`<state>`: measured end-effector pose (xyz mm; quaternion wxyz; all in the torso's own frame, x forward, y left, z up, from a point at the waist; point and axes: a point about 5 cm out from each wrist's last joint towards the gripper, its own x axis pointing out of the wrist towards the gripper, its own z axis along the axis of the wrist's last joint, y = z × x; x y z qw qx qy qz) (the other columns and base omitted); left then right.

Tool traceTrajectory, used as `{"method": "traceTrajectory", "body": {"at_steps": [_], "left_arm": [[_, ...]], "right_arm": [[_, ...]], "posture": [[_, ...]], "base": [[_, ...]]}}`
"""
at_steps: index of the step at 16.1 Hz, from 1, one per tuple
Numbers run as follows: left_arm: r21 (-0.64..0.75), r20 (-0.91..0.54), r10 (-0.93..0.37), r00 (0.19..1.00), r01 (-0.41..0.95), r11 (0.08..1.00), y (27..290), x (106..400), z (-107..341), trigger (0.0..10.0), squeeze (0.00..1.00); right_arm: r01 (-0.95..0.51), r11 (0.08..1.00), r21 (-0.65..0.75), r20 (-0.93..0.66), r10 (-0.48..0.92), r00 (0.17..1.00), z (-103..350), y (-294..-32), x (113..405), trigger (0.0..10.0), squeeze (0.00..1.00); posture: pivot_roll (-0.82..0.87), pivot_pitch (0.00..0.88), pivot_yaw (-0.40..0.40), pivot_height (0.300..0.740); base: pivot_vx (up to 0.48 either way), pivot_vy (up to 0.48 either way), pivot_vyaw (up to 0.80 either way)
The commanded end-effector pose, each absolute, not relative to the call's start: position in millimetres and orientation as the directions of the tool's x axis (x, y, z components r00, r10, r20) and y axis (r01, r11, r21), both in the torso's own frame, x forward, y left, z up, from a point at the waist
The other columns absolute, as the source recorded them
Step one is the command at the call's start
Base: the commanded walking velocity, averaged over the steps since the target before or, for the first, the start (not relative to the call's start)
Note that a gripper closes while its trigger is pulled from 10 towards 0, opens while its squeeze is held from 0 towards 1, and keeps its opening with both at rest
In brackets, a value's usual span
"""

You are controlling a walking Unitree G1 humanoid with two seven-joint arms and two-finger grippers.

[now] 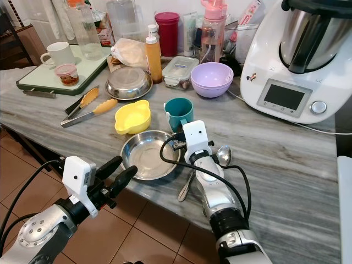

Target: Setting the table

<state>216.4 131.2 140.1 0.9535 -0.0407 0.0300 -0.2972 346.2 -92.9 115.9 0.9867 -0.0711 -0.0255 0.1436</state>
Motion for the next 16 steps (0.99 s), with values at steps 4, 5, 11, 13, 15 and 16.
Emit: {"method": "traceTrajectory", "body": {"at_steps": [4,5,11,13,15,16], "left_arm": [[-0.094,-0.038,-0.563,0.826,0.558,0.825,132.6,218.5,139.5,10.0,0.0],[-0.095,-0.037,-0.562,0.826,0.557,0.825,132.6,218.6,139.4,10.0,0.0],[-0.096,-0.033,-0.553,0.833,0.548,0.831,133.2,219.8,139.0,10.0,0.0],[-0.093,-0.032,-0.551,0.834,0.547,0.832,133.5,220.4,139.0,10.0,0.0],[-0.081,-0.022,-0.562,0.827,0.559,0.825,134.4,222.9,142.1,10.0,0.0],[-0.084,-0.012,-0.569,0.822,0.566,0.82,134.9,225.0,144.7,10.0,0.0]], "right_arm": [[-0.282,0.944,-0.17,0.049,0.293,0.955,117.0,-93.6,342.7,2.7,0.0],[-0.281,0.942,-0.184,0.059,0.296,0.953,117.4,-93.5,342.7,4.4,0.0],[-0.257,0.941,-0.221,0.116,0.287,0.951,130.4,-91.8,351.9,10.0,0.0],[-0.254,0.942,-0.219,0.118,0.284,0.951,131.1,-91.4,353.8,10.0,0.0],[-0.257,0.943,-0.213,0.125,0.288,0.95,133.6,-87.8,355.9,10.0,0.0],[-0.257,0.943,-0.211,0.125,0.287,0.95,134.1,-86.6,356.9,10.0,0.0]], "posture": [[-0.07,0.049,0.064,0.74],[-0.07,0.049,0.064,0.74],[-0.07,0.049,0.069,0.74],[-0.07,0.049,0.069,0.74],[-0.07,0.052,0.068,0.74],[-0.07,0.053,0.067,0.74]], "base": [[0.0,0.0,0.0],[0.0,0.0,0.0],[0.0,0.0,0.0],[0.0,0.0,0.0],[0.0,0.0,0.0],[0.0,0.0,0.0]]}}
